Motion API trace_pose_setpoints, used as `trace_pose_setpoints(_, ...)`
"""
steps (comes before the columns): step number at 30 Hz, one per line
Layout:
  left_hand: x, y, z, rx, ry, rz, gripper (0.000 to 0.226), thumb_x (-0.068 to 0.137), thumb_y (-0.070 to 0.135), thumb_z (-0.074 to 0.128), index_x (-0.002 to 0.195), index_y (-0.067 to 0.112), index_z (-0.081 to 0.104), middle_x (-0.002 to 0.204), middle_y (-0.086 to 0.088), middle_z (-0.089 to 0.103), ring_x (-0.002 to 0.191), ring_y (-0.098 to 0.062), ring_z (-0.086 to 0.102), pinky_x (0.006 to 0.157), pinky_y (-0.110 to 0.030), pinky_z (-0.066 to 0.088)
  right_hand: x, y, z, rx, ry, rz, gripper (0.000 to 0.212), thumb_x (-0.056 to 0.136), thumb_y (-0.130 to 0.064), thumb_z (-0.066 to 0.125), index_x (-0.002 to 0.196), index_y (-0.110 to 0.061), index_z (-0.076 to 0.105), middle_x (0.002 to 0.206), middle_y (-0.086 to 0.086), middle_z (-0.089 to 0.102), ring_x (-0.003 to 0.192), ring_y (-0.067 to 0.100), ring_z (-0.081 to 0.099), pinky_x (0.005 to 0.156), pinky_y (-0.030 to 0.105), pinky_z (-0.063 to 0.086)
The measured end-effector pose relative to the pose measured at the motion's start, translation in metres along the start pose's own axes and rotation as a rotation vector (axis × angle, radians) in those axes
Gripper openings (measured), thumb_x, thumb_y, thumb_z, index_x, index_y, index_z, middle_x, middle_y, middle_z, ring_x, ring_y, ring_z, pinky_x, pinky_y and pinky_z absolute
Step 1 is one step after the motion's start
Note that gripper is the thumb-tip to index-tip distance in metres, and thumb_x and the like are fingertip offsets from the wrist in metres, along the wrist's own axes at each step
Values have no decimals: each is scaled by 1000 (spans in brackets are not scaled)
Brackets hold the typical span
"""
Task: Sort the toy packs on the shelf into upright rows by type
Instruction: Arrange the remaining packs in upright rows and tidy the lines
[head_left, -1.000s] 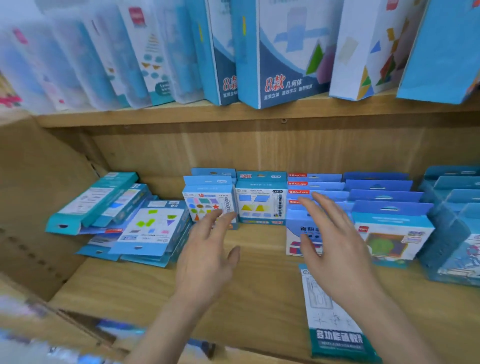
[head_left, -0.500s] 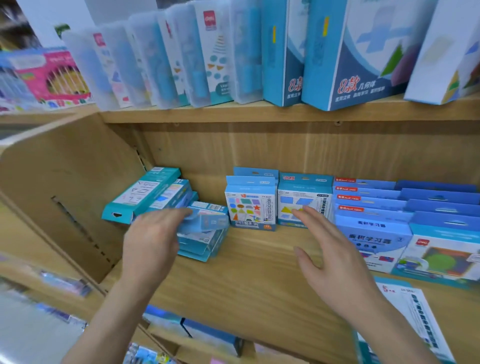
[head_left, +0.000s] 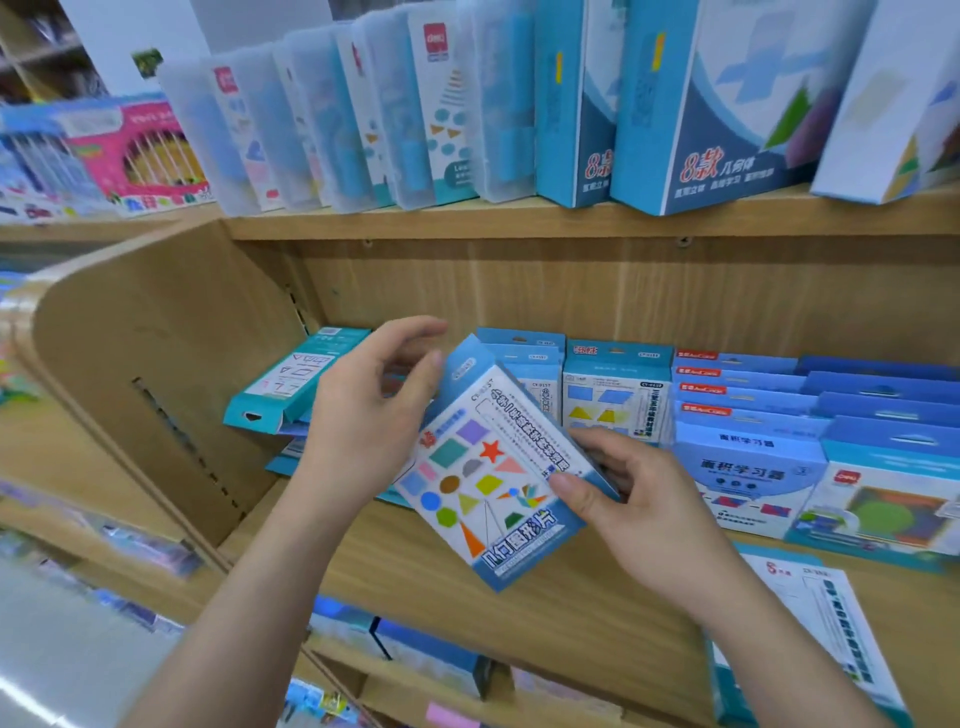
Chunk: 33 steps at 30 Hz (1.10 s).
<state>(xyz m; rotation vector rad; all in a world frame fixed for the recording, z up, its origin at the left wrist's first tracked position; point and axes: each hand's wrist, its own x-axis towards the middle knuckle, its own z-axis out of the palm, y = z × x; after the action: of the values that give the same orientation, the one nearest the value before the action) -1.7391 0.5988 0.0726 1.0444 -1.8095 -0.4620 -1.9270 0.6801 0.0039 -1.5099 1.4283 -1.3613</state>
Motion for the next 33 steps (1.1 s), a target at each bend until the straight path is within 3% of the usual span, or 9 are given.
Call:
trace_pose_setpoints(3, -8, -1, 3, 9, 81, -6, 25, 89, 20, 62, 113, 27, 60, 99, 15, 63, 97, 0, 57, 85, -32, 51, -7, 5, -8, 139, 73, 47, 23, 85, -12, 66, 98, -31, 65, 93, -25, 71, 89, -6, 66, 70, 10, 49)
trace_pose_setpoints(6, -29, -5, 10, -80, 71, -125, 40, 81, 38, 65, 119, 33, 53, 114, 13, 58, 106, -1, 55, 85, -25, 50, -14, 8, -18, 198, 115, 88, 22, 86, -12, 64, 98, -29, 67, 95, -18, 73, 90, -2, 67, 72, 13, 51)
trace_pose_setpoints(8, -43, -4, 17, -247, 6, -290, 55, 73, 45, 73, 122, 38, 48, 118, 8, 60, 104, -7, 61, 83, -25, 51, -18, 10, -23, 207, 120, 107, 22, 86, -13, 64, 99, -31, 67, 97, -18, 72, 93, -2, 66, 75, 16, 52)
trace_pose_setpoints(11, -60, 1, 37, -516, -91, -497, 59, 72, 32, 76, 123, 36, 45, 106, -3, 71, 91, -18, 70, 79, -37, 58, -26, 13, -27, 211, 134, 126, 22, 86, -14, 65, 99, -32, 67, 98, -18, 72, 93, -3, 65, 75, 16, 52)
trace_pose_setpoints(14, -70, 8, 54, -565, -154, -490, 57, 72, 24, 68, 125, 20, 47, 93, -6, 75, 87, -26, 71, 78, -42, 57, -33, 17, -32, 210, 141, 148, 21, 86, -14, 65, 98, -32, 67, 97, -17, 72, 94, 0, 66, 76, 18, 52)
trace_pose_setpoints(19, -77, 16, 68, -612, -172, -479, 52, 68, 24, 68, 118, 18, 54, 92, -6, 75, 84, -25, 72, 71, -35, 59, -44, 23, -46, 222, 140, 185, 16, 84, -21, 65, 97, -30, 68, 97, -16, 73, 94, 2, 67, 83, 26, 51)
trace_pose_setpoints(24, -84, 22, 80, -658, -180, -514, 52, 69, 20, 68, 119, 11, 54, 89, -9, 75, 81, -26, 72, 59, -29, 57, -55, 27, -63, 287, 56, 232, 35, 74, -35, 63, 106, -22, 66, 99, -8, 74, 91, 6, 68, 77, 21, 52)
trace_pose_setpoints(28, -92, 26, 90, -648, -208, -502, 53, 68, 17, 69, 119, 13, 54, 89, -9, 75, 80, -25, 72, 63, -32, 59, -65, 30, -79, 254, 10, 264, 38, 73, -34, 63, 110, -26, 64, 99, -8, 73, 89, 9, 68, 69, 17, 51)
trace_pose_setpoints(33, -104, 32, 107, -624, -273, -503, 62, 68, 17, 81, 123, 19, 52, 92, -8, 75, 86, -25, 71, 72, -37, 59, -77, 34, -101, 220, 80, 241, 42, 67, -38, 67, 108, -32, 62, 96, -5, 73, 92, 12, 68, 81, 26, 53)
